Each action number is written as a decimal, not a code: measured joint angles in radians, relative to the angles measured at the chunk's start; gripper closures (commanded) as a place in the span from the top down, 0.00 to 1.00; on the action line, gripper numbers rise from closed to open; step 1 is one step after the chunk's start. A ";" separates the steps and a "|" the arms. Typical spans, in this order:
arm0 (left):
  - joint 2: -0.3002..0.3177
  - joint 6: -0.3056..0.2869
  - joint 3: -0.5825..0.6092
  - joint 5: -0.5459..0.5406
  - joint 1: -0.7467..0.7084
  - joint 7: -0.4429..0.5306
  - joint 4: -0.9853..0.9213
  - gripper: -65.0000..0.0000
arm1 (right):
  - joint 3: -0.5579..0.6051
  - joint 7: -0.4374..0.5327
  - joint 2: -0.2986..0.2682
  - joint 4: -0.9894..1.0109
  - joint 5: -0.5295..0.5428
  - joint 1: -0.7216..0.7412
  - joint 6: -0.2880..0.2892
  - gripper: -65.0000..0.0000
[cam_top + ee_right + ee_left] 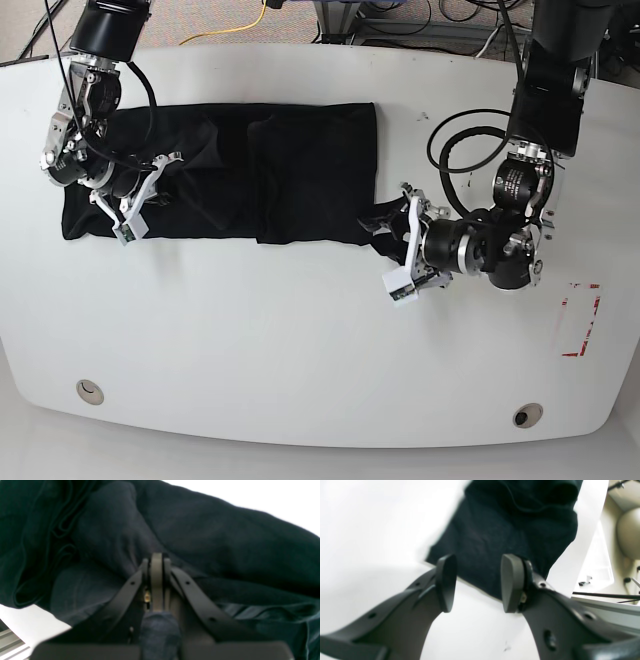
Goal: Layout the t-shirt on the table in an organized manner, then fold the t-shirt properly
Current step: 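Lay the lifted end over the strip's middle and release with the left gripper, then grasp both ends of the folded shirt and pull them apart to flatten, then lift the shirt end with the right gripper and fold it toward the left gripper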
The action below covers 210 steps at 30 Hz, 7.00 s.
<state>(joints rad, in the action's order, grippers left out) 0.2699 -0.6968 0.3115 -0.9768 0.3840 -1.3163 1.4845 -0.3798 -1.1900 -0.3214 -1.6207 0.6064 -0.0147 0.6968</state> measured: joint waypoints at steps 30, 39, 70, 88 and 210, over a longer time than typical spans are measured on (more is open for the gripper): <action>-0.037 0.000 0.024 0.446 -0.243 0.233 0.015 0.39 | -0.182 -0.017 -0.013 -0.216 0.245 0.036 -0.001 0.01; -0.034 -0.001 0.092 0.539 -0.221 0.300 -0.043 0.21 | -0.267 -0.027 -0.044 -0.138 0.262 0.044 0.005 0.78; 0.165 -0.019 0.088 0.489 -0.196 0.426 -0.106 0.21 | -0.517 -0.150 -0.119 0.367 0.256 0.063 0.000 1.00; 0.203 -0.010 -0.067 0.531 -0.237 0.372 -0.106 0.21 | -0.517 -0.151 -0.087 0.408 0.255 0.028 -0.001 1.00; -0.139 0.007 0.154 0.757 -0.201 0.282 -0.039 0.21 | 0.212 -0.217 0.187 -0.331 0.240 0.106 0.000 0.14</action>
<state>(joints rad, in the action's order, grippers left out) 0.1307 -0.6899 0.4656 -0.2199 0.1829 -1.0340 1.4460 -0.1680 -1.4075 -0.1349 -1.9518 0.8463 0.0914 0.6964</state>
